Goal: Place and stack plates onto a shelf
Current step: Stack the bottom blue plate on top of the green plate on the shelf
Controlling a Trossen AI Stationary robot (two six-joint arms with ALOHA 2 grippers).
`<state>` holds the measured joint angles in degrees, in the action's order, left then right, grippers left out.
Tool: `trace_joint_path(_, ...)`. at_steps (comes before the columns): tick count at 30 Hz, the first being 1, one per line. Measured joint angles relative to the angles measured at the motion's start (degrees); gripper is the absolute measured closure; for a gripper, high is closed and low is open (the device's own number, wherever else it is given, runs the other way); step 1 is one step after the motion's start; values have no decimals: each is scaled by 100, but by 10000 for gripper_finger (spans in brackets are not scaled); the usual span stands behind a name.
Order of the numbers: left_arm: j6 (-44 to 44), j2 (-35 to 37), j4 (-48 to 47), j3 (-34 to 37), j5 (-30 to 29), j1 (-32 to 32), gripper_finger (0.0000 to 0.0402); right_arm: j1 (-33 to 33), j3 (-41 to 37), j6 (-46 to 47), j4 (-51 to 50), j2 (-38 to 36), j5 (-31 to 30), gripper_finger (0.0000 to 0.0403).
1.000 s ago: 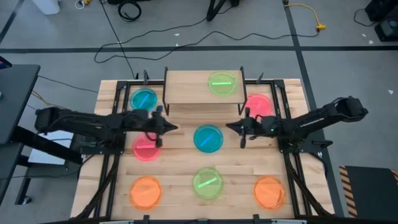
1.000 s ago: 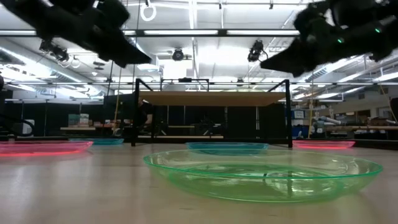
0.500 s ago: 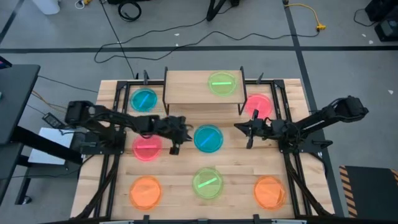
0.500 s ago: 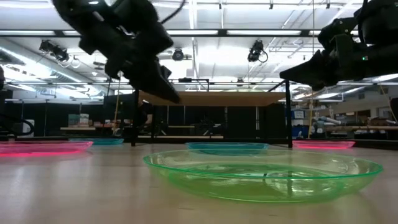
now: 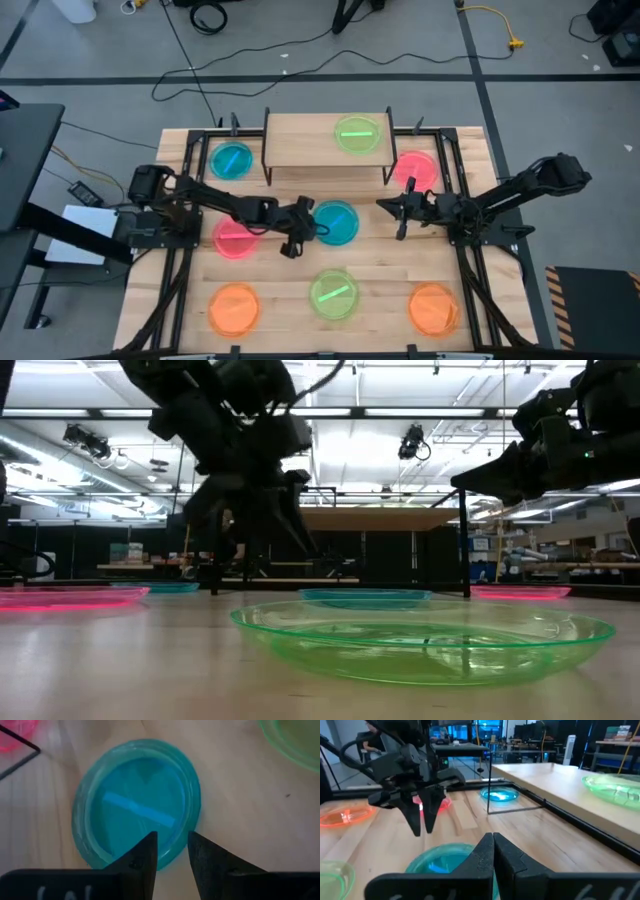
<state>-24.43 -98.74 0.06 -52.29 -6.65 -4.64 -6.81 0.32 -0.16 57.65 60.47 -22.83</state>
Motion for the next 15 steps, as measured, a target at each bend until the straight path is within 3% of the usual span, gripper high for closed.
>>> trace_joint_path(7, -29, -274, -579, -277, 121, -15, 285, 2, 0, 41, 18, 33, 2, 395)
trace_joint_path(15, -91, -336, -548, -299, 114, 60, 285, 1, 0, 15, 59, 33, 15, 395)
